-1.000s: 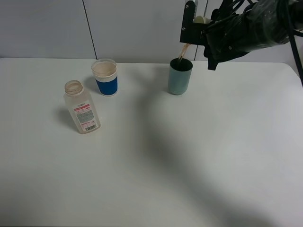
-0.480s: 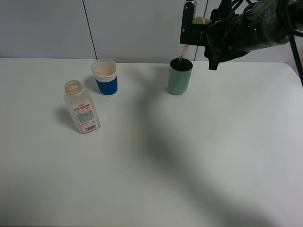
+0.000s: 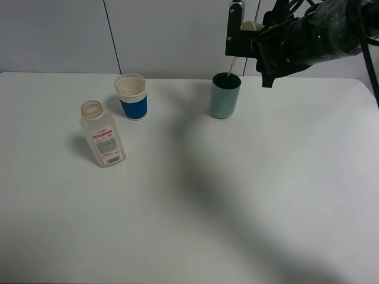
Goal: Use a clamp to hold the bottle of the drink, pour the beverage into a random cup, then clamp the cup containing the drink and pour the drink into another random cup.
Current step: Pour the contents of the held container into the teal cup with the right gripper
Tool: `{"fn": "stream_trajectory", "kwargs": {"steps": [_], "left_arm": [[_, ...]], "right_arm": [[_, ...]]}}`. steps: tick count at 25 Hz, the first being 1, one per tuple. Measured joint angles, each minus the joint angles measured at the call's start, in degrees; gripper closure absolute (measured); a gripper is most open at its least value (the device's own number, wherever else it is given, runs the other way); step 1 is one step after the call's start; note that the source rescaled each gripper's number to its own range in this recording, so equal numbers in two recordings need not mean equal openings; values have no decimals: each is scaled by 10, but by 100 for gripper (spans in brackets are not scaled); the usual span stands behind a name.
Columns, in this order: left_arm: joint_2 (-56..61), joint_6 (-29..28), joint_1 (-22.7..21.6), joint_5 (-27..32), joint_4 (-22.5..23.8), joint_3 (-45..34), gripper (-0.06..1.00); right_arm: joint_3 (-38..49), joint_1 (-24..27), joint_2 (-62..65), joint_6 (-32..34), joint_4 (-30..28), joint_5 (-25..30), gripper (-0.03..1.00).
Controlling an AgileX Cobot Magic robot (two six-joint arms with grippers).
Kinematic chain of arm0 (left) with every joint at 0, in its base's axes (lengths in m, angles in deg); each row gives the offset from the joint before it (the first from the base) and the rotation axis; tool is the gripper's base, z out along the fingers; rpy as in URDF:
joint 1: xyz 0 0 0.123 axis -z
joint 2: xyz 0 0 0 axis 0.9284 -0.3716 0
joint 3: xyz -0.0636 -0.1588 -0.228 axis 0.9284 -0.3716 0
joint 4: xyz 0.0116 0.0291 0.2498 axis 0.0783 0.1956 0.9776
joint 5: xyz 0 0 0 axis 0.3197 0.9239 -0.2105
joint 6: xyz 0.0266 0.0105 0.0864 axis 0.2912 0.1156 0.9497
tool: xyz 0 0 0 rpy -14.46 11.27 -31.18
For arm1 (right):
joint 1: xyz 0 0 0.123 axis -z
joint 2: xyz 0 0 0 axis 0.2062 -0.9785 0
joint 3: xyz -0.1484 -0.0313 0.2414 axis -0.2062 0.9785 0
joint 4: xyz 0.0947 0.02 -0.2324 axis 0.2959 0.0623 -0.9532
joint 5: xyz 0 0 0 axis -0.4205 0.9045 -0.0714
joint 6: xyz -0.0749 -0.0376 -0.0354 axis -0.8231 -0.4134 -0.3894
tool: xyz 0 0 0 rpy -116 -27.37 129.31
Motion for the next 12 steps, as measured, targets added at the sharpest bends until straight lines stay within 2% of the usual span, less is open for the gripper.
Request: {"fn": "stream_trajectory", "kwargs": {"steps": [12], "left_arm": [[0, 0, 0, 0, 0, 0, -6]], "right_arm": [[0, -1, 0, -25, 0, 0, 97]]}}
